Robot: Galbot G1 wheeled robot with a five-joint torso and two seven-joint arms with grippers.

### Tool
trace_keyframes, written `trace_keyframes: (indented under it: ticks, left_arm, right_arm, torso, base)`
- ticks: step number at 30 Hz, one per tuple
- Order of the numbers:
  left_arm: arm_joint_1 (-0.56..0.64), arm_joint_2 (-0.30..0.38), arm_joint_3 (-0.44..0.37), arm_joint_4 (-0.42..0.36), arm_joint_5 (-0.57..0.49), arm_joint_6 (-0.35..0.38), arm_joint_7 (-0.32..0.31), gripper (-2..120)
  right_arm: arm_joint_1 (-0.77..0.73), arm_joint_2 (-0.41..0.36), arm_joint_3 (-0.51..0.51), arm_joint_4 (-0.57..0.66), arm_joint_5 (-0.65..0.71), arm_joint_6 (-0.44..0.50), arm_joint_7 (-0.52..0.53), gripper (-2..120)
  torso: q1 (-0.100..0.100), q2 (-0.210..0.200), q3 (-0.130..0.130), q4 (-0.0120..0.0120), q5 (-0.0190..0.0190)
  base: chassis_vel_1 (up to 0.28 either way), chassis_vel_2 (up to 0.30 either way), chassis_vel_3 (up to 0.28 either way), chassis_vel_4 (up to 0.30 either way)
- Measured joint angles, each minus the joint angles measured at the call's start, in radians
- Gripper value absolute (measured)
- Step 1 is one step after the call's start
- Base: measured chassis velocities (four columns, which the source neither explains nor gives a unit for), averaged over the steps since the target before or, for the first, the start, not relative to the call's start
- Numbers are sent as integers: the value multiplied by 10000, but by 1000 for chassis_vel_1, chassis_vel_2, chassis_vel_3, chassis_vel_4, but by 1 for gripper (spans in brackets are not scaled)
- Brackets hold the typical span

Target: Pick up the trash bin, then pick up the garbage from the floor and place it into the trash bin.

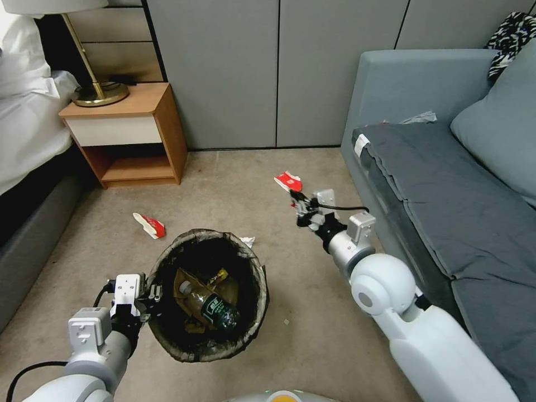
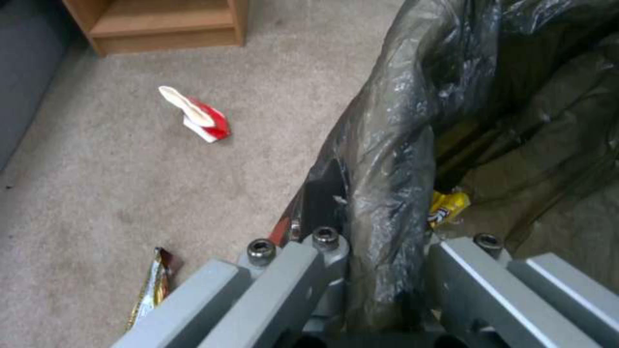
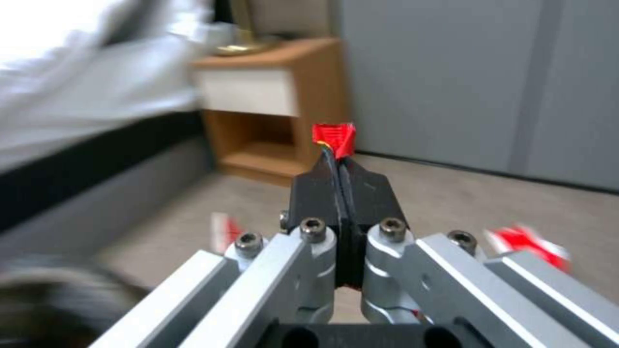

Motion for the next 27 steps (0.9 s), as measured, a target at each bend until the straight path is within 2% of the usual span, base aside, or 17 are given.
trace_keyframes:
  ticks: [3,6,8,11,27]
  left_arm:
    - [-8,10,6,0,8,33,0,0]
    - [-28,34,9,0,16,56,-5,0]
    - [-37,35,14,1,18,60,-5,0]
    - [-75,30,44,0,21,80,-11,0]
    - [-155,-15,94,0,45,124,-25,0]
  right_arm:
    - [308,-60,-392,308,533,-142,-108,0]
    - [840,-140,-1280,655,1140,-293,-128,0]
    - [933,-142,-1489,687,1157,-305,-129,0]
    - [1156,-87,-2368,736,1107,-386,-115,0]
    - [932,-709,-4099,741,496,-1056,392,0]
  torso:
    - [0,1,0,-1,2]
    - [0,1,0,0,0]
    - [0,0,0,0,0]
    - [0,1,0,0,1]
    - [0,1,0,-1,2]
  base:
    - [0,0,0,0]
    - [0,0,0,0]
    - [0,0,0,0]
    - [0,0,0,0]
    - [0,0,0,0]
